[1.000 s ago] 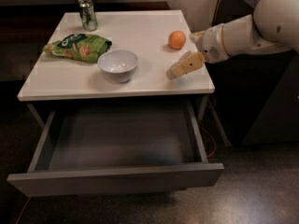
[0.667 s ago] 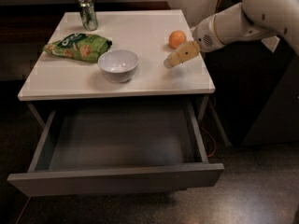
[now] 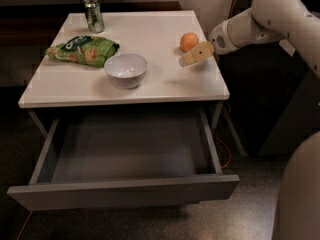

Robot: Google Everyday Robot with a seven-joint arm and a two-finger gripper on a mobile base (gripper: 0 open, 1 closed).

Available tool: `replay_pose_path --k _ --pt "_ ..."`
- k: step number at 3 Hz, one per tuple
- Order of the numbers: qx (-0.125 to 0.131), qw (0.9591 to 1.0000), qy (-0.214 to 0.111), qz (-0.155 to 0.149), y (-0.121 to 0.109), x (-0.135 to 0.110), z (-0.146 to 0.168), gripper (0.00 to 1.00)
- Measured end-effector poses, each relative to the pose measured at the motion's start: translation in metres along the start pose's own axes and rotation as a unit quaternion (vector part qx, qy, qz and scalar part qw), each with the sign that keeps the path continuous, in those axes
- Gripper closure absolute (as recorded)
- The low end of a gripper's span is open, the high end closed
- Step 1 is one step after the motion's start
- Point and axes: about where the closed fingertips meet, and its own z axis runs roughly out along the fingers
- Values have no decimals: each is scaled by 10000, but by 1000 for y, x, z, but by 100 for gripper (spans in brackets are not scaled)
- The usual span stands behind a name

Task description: Place orange into top drawer

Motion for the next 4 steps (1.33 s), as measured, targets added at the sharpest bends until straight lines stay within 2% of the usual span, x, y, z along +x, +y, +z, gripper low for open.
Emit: replay_pose_path --k 1,2,3,4 --pt "190 9990 -152 368 -27 -2 19 0" --pt "262 9976 -251 589 -49 -7 41 0" --pt "326 9964 -360 692 -72 -14 66 0" --pt "352 9962 -430 675 -84 -22 78 3"
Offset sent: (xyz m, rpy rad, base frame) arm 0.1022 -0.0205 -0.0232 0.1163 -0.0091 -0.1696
